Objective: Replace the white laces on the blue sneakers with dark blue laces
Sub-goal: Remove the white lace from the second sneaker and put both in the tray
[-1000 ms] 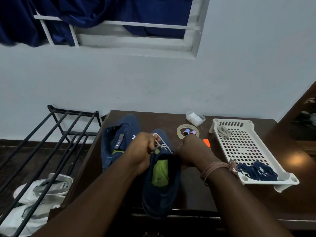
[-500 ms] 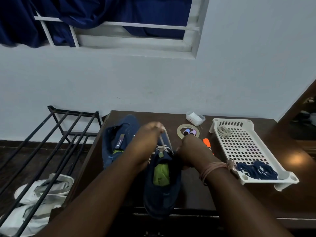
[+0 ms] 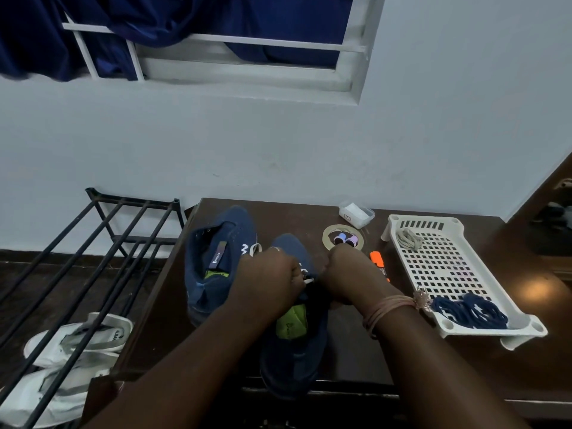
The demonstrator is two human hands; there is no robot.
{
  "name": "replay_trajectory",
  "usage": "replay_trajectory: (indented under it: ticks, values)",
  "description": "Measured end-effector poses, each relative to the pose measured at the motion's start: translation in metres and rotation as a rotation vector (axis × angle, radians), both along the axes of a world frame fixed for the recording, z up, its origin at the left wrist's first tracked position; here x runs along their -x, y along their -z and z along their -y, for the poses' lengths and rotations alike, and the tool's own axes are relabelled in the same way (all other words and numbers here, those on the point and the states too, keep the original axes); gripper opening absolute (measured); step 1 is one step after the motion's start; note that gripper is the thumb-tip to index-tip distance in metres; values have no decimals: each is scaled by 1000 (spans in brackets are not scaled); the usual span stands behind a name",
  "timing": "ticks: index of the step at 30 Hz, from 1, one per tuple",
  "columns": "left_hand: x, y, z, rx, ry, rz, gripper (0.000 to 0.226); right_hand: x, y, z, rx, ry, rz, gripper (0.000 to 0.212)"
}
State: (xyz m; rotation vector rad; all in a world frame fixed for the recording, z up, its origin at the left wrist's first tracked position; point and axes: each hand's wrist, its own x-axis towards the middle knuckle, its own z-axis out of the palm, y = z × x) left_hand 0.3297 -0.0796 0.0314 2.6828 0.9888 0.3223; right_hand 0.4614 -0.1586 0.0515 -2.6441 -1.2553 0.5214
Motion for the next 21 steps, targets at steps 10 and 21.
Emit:
replay_trajectory:
  ticks: [10, 21]
  values:
    - [6, -60, 1, 1184, -2, 1156, 7, 0, -5, -1, 10, 24, -65, 15]
    - [6, -74, -4, 1369, 175, 1281, 24, 5, -5, -2, -30, -25, -72, 14]
